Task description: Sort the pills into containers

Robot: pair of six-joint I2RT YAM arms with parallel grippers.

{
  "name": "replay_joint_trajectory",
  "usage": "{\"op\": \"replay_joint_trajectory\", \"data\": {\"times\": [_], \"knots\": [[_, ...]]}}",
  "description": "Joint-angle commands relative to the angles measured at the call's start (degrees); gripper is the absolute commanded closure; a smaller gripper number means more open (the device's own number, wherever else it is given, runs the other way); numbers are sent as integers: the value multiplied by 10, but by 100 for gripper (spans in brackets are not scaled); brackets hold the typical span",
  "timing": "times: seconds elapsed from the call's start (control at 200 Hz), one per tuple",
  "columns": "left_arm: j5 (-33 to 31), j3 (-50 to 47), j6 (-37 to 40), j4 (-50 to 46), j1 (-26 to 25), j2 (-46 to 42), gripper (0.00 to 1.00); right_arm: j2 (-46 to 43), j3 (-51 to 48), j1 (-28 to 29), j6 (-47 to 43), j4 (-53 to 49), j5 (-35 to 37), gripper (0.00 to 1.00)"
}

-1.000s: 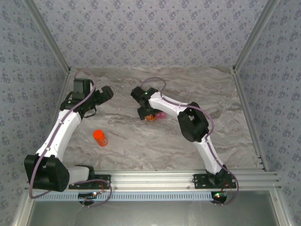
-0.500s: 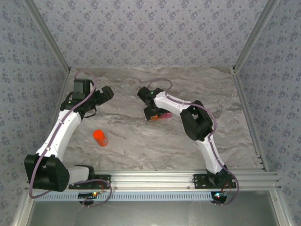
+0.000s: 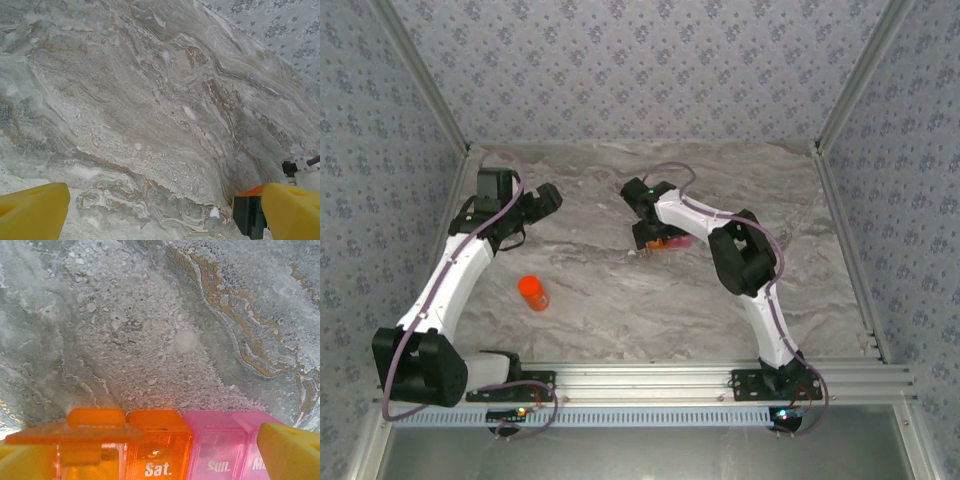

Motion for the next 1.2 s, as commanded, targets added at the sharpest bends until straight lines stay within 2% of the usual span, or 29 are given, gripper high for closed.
{"op": "replay_joint_trajectory", "data": {"times": [0.0, 0.365, 0.54, 0.725, 0.86, 1.004, 1.199], "knots": [[10, -3, -7, 8, 1, -2, 2, -20, 4, -2, 5, 1, -18, 1], [-12, 6, 6, 3, 3, 10, 2, -99, 21, 17, -14, 22, -41, 1], [-22, 36, 24, -4, 22, 33, 2, -132, 22, 48, -26, 38, -65, 1], [-4, 63, 29, -5, 74, 60, 2, -140, 41, 103, -40, 51, -115, 1], [11, 77, 33, -6, 110, 75, 2, -125, 77, 148, -56, 55, -176, 1], [31, 78, 34, -1, 157, 85, 2, -81, 153, 196, -75, 28, -226, 1], [76, 69, 16, 12, 224, 92, 2, 4, 276, 243, -91, -37, -235, 2]]}}
